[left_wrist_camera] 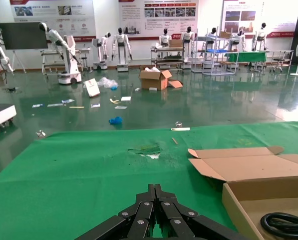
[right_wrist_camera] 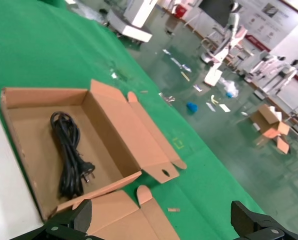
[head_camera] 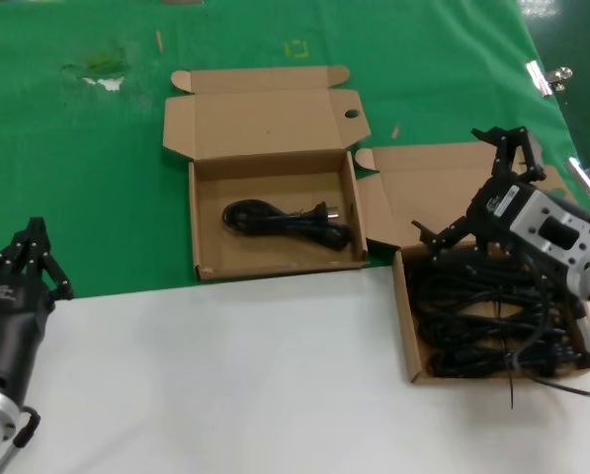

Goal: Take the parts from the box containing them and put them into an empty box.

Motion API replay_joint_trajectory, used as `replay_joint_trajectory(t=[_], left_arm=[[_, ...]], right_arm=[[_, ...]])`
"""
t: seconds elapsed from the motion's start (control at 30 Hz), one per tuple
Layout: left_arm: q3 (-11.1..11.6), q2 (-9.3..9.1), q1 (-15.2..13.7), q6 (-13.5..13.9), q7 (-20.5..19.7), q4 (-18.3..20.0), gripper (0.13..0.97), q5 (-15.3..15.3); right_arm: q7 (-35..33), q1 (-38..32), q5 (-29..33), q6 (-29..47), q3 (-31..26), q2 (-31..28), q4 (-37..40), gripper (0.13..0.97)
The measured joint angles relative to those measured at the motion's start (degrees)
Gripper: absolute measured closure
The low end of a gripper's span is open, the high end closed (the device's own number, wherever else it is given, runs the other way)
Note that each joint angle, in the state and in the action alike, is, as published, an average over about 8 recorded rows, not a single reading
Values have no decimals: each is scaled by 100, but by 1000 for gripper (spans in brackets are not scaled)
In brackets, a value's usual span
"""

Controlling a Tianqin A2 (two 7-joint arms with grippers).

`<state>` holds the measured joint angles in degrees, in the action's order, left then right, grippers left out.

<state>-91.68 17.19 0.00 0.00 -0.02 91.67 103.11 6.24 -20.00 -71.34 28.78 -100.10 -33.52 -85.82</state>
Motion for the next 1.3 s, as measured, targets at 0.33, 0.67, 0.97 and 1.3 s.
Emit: replay_joint_trajectory(t=[0.33,0.67,0.97,1.3], left_arm=[[0,0,0,0,0,0,882,0],[0,0,0,0,0,0,733,1],[0,0,0,0,3,0,622,1],[0,0,0,0,1,0,390,1]], right_arm=[[-62,198,-314,-284,83,161,-58,129],[-145,464,-737,-667,195,379,-136,129],[-220,706,-1123,-1016,298,577,-207,129],[-305,975,-1550,-1403,411,796,-286,129]])
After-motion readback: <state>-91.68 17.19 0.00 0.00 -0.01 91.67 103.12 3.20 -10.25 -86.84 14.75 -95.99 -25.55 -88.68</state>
